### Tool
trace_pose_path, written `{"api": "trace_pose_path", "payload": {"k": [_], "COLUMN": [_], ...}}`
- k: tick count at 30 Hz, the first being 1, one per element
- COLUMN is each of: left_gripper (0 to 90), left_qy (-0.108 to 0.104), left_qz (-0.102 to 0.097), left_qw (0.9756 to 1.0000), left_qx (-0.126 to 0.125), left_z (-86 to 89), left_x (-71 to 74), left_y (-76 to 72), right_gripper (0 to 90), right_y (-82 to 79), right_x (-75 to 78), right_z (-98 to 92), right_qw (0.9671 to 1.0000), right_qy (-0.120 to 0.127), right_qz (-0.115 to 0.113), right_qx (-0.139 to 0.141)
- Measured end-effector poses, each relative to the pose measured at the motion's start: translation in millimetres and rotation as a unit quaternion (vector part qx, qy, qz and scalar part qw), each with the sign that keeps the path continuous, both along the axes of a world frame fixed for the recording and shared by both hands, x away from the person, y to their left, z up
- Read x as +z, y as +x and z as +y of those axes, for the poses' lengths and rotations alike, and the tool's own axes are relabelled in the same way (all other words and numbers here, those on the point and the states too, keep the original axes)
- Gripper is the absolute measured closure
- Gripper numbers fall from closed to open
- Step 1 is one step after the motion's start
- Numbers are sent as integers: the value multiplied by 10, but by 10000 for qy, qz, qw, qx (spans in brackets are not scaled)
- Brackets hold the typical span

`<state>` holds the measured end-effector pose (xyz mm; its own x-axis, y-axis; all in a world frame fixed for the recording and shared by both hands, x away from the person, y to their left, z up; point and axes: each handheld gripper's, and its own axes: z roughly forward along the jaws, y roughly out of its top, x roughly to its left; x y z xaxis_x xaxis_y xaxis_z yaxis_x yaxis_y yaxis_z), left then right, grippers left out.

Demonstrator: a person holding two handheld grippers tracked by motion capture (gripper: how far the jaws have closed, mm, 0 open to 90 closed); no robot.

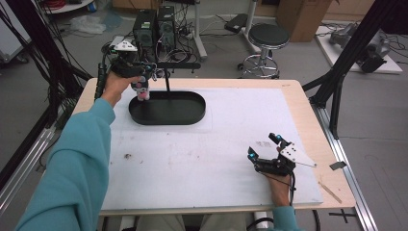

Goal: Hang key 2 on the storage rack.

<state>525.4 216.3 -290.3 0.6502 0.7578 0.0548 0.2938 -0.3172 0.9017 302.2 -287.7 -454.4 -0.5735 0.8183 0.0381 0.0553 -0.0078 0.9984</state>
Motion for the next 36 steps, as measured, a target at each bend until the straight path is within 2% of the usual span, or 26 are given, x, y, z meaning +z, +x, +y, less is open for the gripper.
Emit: {"api": "trace_pose_path", "payload": {"k": [2,6,8,10,11,12,13,15,17,20,23,25,27,28,29,34,36], "left_gripper": [826,691,573,429,354,217,93,17,17,17,17,17,17,17,17,17,17], "left_qy": [-78,-67,-58,-193,-231,-290,-426,-558,-641,-558,-700,-690,-847,-823,-767,-926,-898], "left_qz": [-3,-59,-232,-412,-477,-470,-433,-432,-594,-669,-867,-1005,-1015,-999,-1048,-1178,-1271], "left_qw": [10000,10000,9997,9989,9984,9982,9981,9975,9961,9960,9933,9917,9893,9892,9889,9852,9841], "left_qx": [-7,32,84,76,194,227,123,19,-91,-222,-303,-420,-614,-689,-719,-830,-852], "left_z": [9,7,3,8,2,0,5,20,41,79,135,178,228,263,293,406,413], "left_x": [8,16,26,53,72,89,102,128,137,132,118,80,12,-37,-78,-308,-410], "left_y": [0,-10,-19,-33,-48,-57,-70,-124,-217,-377,-608,-785,-932,-1032,-1113,-1478,-1621], "right_gripper": [6,6,6,6,5,6,6,5,5,6,5,5,6,5,6,5,5], "right_y": [2,2,3,0,2,5,6,10,13,12,12,16,13,14,14,12,11], "right_x": [0,-2,-2,-4,-5,-7,-7,-7,-8,-9,-9,-9,-10,-10,-10,-9,-9], "right_z": [1,3,1,4,3,2,1,-8,-10,-3,-3,-10,-4,-4,-5,0,0], "right_qw": [10000,10000,10000,10000,10000,10000,10000,10000,10000,10000,10000,10000,10000,10000,10000,10000,10000], "right_qy": [-14,-6,-30,-16,-20,-15,-6,-5,1,-32,-33,-17,-22,-28,-28,-50,-53], "right_qz": [-2,16,8,46,44,41,55,58,55,59,60,58,78,69,70,62,62], "right_qx": [-3,12,8,20,23,25,7,-6,4,6,11,-5,10,12,13,-4,-3]}}
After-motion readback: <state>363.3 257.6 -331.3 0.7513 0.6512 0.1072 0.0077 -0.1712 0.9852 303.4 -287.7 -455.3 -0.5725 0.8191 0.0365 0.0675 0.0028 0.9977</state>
